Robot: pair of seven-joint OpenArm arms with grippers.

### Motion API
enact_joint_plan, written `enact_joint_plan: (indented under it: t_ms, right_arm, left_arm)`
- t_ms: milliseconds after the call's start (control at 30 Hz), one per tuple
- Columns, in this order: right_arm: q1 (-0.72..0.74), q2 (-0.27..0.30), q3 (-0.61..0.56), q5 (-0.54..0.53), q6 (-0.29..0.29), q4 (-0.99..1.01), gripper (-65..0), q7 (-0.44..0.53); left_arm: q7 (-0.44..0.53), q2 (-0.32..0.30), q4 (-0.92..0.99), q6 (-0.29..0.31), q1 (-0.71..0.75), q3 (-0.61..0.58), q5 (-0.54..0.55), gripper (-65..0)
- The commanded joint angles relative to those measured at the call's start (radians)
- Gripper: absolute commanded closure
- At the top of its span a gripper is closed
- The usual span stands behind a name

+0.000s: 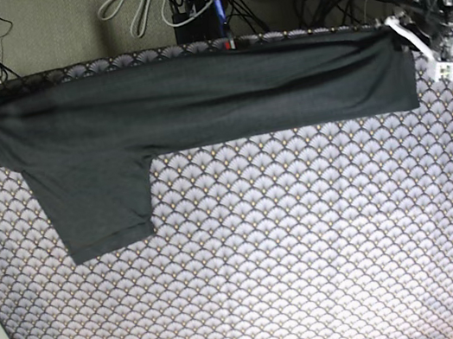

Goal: Fold the T-shirt properly
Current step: 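Lay the folded edge down near the collar and release with both grippers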

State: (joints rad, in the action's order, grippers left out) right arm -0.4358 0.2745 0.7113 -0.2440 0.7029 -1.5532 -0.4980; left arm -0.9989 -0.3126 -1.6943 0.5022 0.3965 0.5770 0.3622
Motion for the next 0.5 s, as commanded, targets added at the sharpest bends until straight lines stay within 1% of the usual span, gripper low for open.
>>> enact_joint_plan:
  t_ms: [0,100,267,333,400,467]
  right_arm:
    - [-0.004,0.019,0.011,-0.012,-0.005,-0.016,-21.3,0.02]
    - [-0.007,0.021,0.011,-0.012,-0.005,-0.016,-21.4,0.02]
    - [-0.01,0.042,0.012,-0.012,-0.005,-0.016,-21.5,0.02]
    - [-0.01,0.045,0.012,-0.01,-0.005,-0.016,-21.5,0.02]
    - [-0.022,0.065,0.02,-0.01,-0.005,-0.01,-21.5,0.02]
    - [-0.033,0.072,0.032,-0.01,-0.005,-0.01,-21.5,0.02]
  left_arm:
    - [0.013,-0.016,-0.016,0.013,-0.006,0.01,0.005,-16.7]
    - [0.013,-0.016,-0.016,0.019,-0.006,0.01,0.004,-16.7]
    - [0.013,-0.016,-0.016,0.022,-0.006,0.01,0.004,-17.1]
    - [0.013,-0.016,-0.016,0.022,-0.006,0.01,0.004,-21.5]
    - [0.013,-0.016,-0.016,0.022,-0.006,0.01,0.005,-26.8]
    - [0.013,-0.018,-0.016,0.023,-0.006,0.01,0.005,-28.9]
